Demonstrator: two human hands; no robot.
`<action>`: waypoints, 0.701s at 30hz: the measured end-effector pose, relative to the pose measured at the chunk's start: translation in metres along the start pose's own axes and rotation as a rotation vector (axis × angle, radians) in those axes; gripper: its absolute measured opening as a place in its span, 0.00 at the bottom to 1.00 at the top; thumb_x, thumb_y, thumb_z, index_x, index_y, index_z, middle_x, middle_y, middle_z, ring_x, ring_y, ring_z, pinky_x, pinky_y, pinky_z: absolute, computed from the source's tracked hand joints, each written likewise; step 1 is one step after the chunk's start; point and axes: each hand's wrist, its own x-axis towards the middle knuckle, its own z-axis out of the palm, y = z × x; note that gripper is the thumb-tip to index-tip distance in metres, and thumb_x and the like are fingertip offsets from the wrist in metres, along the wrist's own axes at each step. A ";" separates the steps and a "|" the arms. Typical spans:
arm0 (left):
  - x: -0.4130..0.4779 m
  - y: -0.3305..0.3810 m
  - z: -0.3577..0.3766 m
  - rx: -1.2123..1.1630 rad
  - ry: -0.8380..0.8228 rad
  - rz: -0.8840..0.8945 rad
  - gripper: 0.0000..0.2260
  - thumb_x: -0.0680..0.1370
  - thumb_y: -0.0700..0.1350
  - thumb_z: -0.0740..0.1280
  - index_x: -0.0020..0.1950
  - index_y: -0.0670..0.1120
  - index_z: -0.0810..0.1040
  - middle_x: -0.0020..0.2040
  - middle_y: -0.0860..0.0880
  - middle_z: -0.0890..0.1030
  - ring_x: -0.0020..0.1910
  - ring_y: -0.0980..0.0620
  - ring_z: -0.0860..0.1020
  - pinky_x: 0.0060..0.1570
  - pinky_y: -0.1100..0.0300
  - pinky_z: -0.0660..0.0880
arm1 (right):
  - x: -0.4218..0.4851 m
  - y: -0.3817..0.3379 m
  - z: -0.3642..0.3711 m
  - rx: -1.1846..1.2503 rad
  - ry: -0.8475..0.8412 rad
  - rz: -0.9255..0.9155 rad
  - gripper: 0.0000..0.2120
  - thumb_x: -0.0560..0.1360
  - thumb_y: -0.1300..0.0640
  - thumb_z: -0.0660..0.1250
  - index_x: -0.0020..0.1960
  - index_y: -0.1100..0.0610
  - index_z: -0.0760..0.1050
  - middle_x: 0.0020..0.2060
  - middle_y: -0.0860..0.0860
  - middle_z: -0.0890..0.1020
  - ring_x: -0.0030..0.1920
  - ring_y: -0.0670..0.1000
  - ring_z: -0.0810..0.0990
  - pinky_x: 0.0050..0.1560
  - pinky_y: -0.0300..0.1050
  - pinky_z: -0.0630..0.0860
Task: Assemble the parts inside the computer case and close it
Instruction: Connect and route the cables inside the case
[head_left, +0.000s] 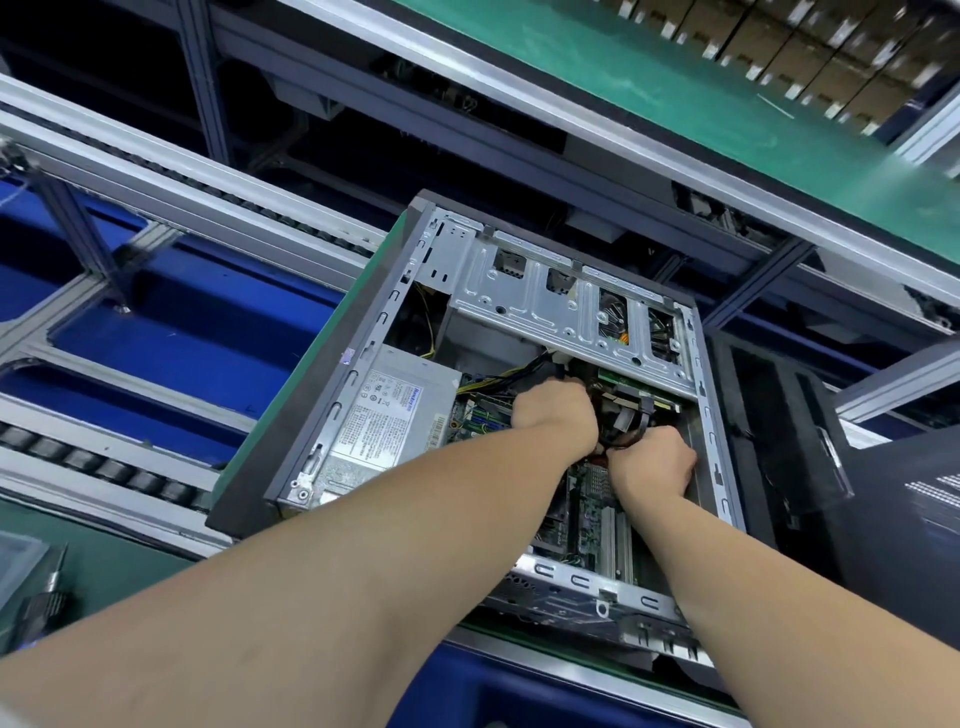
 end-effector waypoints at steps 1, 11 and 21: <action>0.000 0.001 -0.001 -0.016 -0.017 -0.010 0.16 0.74 0.42 0.72 0.61 0.45 0.79 0.59 0.45 0.80 0.57 0.43 0.81 0.42 0.55 0.72 | -0.001 -0.001 -0.001 0.052 -0.004 0.026 0.15 0.78 0.63 0.71 0.34 0.59 0.72 0.50 0.66 0.82 0.33 0.55 0.72 0.42 0.46 0.72; -0.001 0.005 -0.003 -0.048 -0.117 -0.026 0.15 0.69 0.41 0.75 0.55 0.46 0.82 0.53 0.45 0.83 0.52 0.43 0.82 0.38 0.55 0.72 | -0.003 -0.003 -0.002 0.158 0.004 0.129 0.17 0.76 0.67 0.67 0.29 0.57 0.72 0.43 0.62 0.82 0.31 0.53 0.72 0.37 0.42 0.69; 0.001 0.002 0.001 0.036 -0.099 0.044 0.13 0.73 0.41 0.71 0.57 0.43 0.80 0.57 0.43 0.80 0.54 0.41 0.80 0.43 0.53 0.72 | -0.010 0.004 0.001 -0.128 -0.022 -0.041 0.07 0.74 0.63 0.72 0.38 0.60 0.79 0.41 0.62 0.82 0.40 0.61 0.80 0.42 0.50 0.78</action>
